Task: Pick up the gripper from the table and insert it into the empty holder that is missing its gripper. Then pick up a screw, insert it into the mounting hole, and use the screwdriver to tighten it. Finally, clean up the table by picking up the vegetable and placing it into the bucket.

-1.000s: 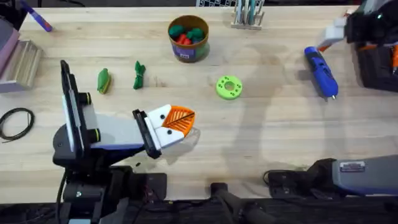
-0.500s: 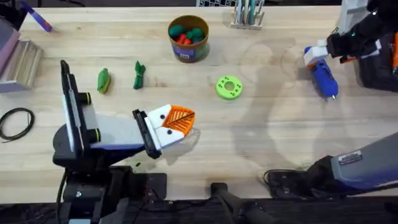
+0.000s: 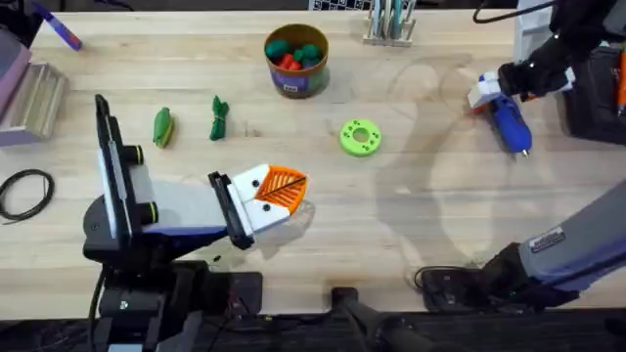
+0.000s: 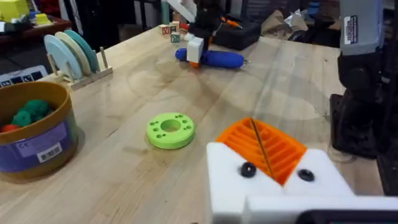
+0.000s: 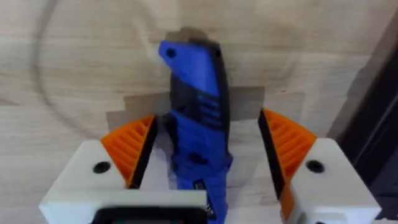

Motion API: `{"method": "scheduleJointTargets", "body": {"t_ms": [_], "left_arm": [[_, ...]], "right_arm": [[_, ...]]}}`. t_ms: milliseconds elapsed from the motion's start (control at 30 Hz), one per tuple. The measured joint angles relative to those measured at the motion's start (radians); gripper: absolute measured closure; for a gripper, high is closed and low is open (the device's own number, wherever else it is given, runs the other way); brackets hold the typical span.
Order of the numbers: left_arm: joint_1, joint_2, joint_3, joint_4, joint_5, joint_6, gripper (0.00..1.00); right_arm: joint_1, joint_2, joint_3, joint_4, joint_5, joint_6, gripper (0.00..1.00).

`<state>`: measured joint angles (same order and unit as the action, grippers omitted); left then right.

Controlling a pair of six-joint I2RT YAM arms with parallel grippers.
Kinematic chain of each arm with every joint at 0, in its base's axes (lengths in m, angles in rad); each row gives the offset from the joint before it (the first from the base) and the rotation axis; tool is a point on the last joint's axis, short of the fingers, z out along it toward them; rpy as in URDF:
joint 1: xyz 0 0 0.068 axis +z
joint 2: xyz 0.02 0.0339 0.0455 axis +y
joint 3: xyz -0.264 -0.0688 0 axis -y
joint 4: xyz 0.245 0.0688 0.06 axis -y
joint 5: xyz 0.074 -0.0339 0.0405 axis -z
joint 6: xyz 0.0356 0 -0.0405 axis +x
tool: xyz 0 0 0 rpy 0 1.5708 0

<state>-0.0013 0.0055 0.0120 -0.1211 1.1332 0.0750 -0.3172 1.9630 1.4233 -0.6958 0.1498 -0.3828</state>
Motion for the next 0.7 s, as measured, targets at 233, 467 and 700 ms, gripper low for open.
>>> {"method": "scheduleJointTargets", "body": {"t_ms": [233,467,700], "left_arm": [[0.0,0.0,0.0,0.0,0.0,0.0,0.995],[0.0,0.0,0.0,0.0,0.0,0.0,0.995],[0.0,0.0,0.0,0.0,0.0,0.0,0.995]], "right_arm": [[-0.005,0.025,0.028,0.015,-0.005,-0.011,0.042],[-0.005,0.033,0.034,-0.01,-0.042,0.012,0.206],[-0.007,0.034,0.034,-0.026,-0.076,0.025,0.454]]}}
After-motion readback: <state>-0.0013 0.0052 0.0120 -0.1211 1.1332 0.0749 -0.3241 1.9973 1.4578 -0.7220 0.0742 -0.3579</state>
